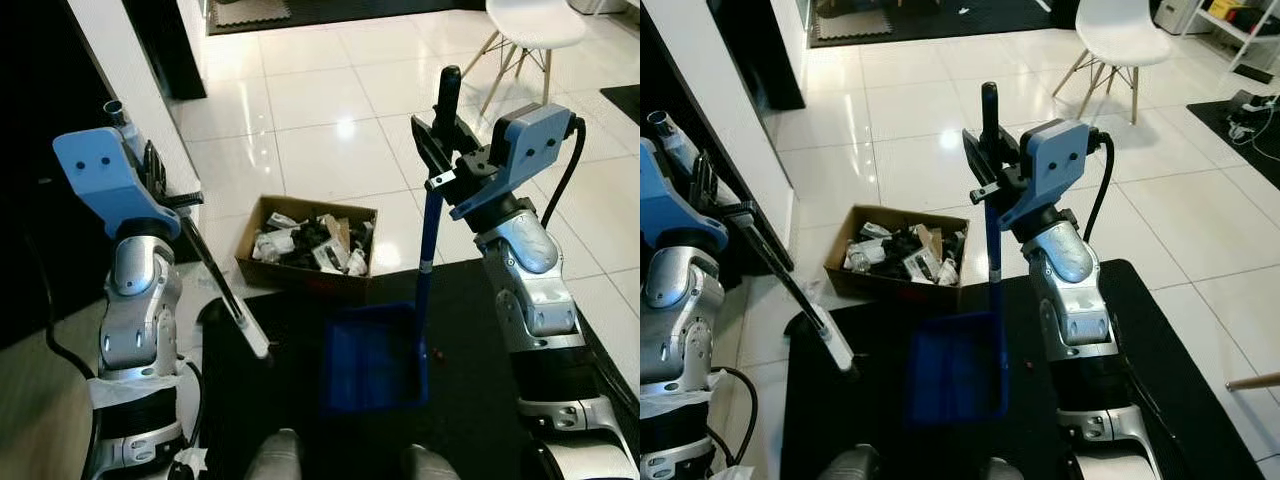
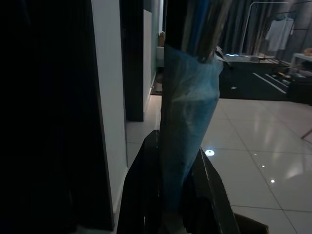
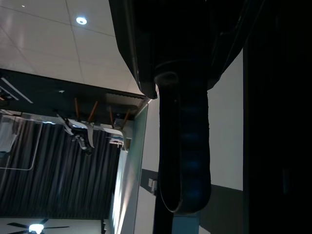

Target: Sweep floor

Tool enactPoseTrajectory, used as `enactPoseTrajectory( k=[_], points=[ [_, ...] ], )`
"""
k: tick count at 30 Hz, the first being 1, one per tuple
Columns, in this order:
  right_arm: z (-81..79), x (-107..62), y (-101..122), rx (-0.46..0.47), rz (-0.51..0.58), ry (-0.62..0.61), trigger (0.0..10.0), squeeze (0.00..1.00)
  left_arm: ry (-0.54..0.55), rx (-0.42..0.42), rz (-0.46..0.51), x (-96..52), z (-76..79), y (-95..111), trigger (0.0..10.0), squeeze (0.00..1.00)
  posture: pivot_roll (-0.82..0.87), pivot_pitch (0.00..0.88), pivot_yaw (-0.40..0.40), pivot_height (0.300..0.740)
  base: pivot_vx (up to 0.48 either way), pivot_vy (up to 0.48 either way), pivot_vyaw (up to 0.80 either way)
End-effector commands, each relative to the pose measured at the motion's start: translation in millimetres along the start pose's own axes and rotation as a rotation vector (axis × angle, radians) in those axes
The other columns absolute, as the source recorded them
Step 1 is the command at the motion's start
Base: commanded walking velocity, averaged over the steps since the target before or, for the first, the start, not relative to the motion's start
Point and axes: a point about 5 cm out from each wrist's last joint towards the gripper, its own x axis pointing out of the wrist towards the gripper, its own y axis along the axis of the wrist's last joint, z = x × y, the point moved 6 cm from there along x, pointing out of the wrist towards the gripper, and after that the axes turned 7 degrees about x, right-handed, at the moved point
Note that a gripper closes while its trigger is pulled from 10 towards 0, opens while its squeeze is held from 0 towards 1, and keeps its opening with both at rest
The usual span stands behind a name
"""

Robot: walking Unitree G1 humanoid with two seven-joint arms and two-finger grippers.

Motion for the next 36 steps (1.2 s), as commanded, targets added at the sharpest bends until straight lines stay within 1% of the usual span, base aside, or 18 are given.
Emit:
enactPoseTrajectory(
  k=[1,14,21,36],
  points=[
    [2.8,0.6,6.3,-0.008,0.018,-0.004,10.0,0.00,-0.013,0.014,0.044,1.7,3.3,11.1,10.0,0.00,0.04,0.018,0.034,0.740,0.000,-0.465,0.00],
    [2.2,0.9,6.6,-0.009,0.019,0.001,10.0,0.00,-0.007,0.011,0.043,2.2,2.2,11.1,10.0,0.00,0.04,0.015,0.034,0.740,0.000,-0.456,0.00],
    [2.0,1.0,6.5,-0.008,0.018,0.001,10.0,0.00,-0.006,0.019,0.037,2.8,1.8,10.0,10.0,0.00,0.04,0.017,0.034,0.740,0.000,-0.369,0.00],
    [2.2,0.8,6.0,-0.008,0.017,-0.001,10.0,0.00,0.001,0.026,0.024,3.2,0.8,7.1,10.0,0.00,0.04,0.018,0.035,0.740,0.000,0.000,0.00]
  ],
)
